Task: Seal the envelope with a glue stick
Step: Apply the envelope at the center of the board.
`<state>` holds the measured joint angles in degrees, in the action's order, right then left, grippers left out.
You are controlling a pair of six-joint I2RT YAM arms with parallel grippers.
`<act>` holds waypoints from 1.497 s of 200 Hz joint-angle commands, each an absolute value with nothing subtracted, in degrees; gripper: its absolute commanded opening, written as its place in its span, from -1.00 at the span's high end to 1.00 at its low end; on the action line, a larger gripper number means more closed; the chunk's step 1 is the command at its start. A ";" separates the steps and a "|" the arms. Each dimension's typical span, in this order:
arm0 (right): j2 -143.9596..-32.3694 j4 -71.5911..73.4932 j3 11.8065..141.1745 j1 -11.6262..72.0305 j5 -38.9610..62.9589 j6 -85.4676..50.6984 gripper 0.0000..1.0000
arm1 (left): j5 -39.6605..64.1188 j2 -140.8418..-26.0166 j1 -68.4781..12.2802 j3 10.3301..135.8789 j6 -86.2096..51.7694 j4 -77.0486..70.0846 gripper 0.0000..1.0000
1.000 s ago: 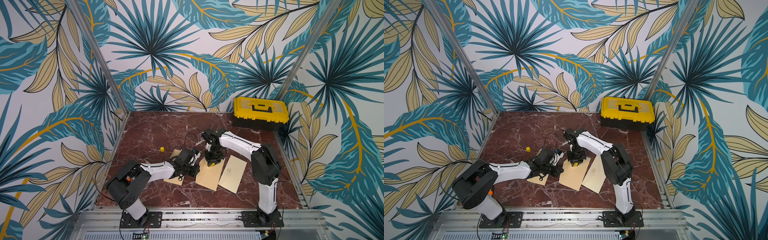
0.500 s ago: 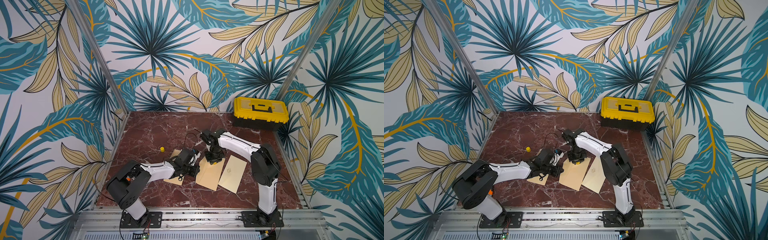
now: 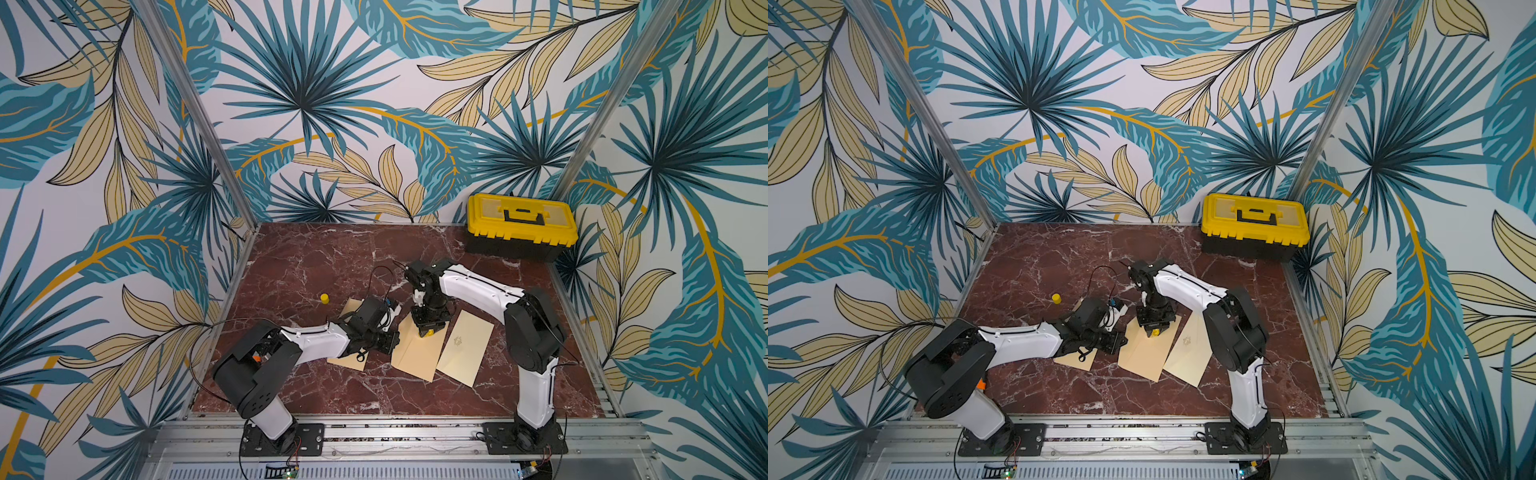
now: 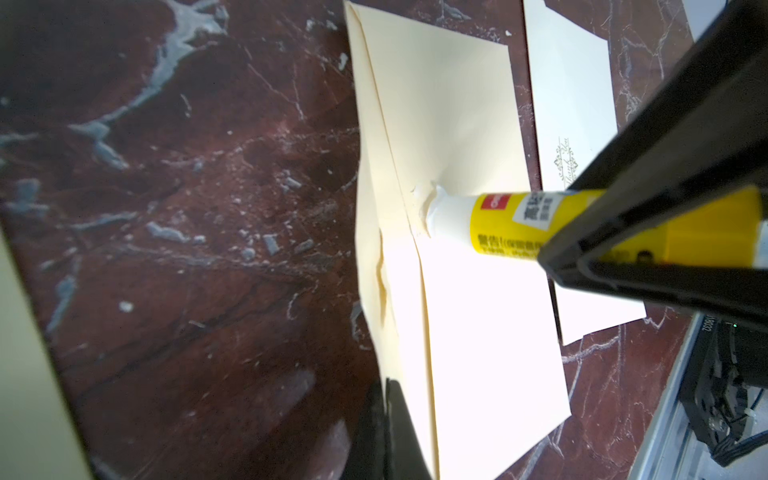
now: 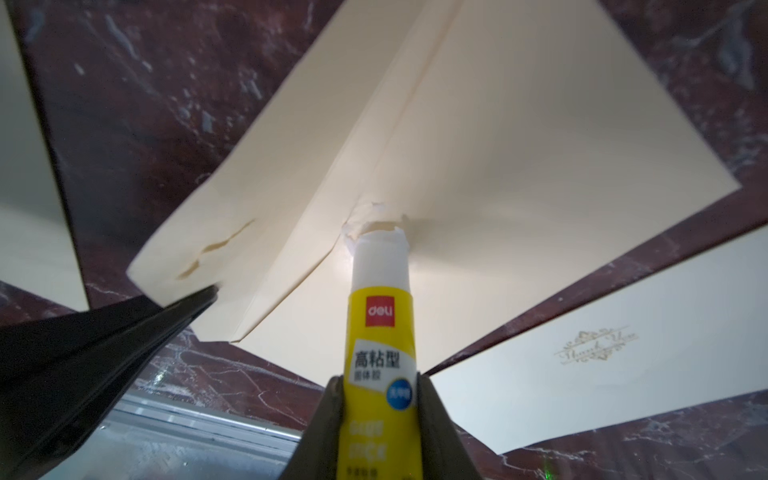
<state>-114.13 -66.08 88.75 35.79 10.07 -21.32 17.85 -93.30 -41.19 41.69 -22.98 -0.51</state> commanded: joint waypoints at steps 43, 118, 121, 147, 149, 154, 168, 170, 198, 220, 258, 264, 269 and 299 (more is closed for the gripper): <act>-115.27 -77.76 93.51 37.00 -4.70 -21.12 1.00 | 17.84 -94.03 -41.23 41.13 -22.94 0.00 1.00; -116.82 -70.46 97.97 37.44 9.91 -23.49 1.00 | 17.77 -94.27 -41.34 41.40 -22.94 0.05 1.00; -117.03 -70.67 98.00 37.50 9.93 -23.47 1.00 | 17.83 -94.24 -41.31 41.40 -22.88 0.08 1.00; -118.20 -71.44 96.44 37.77 10.33 -22.97 1.00 | 17.77 -94.13 -41.31 41.35 -22.85 0.20 1.00; -118.23 -71.49 96.31 37.79 10.16 -22.97 1.00 | 17.76 -94.13 -41.33 41.34 -22.85 0.18 1.00; -118.38 -71.77 95.97 37.86 9.79 -22.79 1.00 | 17.74 -94.17 -41.35 41.39 -22.85 0.18 1.00; -118.69 -72.28 95.20 37.88 8.27 -22.51 1.00 | 17.75 -94.22 -41.33 41.39 -22.85 0.09 1.00; -118.75 -72.41 95.17 37.88 8.02 -22.46 1.00 | 17.80 -94.24 -41.34 41.39 -22.85 0.09 1.00; -119.85 -74.12 94.94 37.84 2.38 -21.93 1.00 | 17.70 -94.35 -41.35 41.44 -22.94 0.18 1.00; -120.17 -73.82 94.92 37.88 -0.91 -21.73 1.00 | 17.64 -94.39 -41.31 41.64 -22.85 0.31 1.00; -119.57 -67.61 94.21 37.87 1.67 -22.61 1.00 | 17.64 -94.47 -41.41 41.73 -22.85 0.35 1.00; -119.59 -66.65 93.91 37.87 2.77 -22.91 1.00 | 17.55 -94.47 -41.40 41.74 -22.85 0.35 1.00; -119.61 -66.05 93.75 37.86 3.98 -23.06 1.00 | 17.58 -94.48 -41.48 41.73 -22.85 0.37 1.00; -119.02 -63.54 91.14 37.88 12.25 -22.78 1.00 | 17.38 -94.29 -41.52 41.66 -22.83 0.59 1.00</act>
<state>-118.02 -69.19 94.72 37.56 5.17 -22.48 17.82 -93.36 -41.21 41.69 -22.98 -0.51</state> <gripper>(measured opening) 0.273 0.045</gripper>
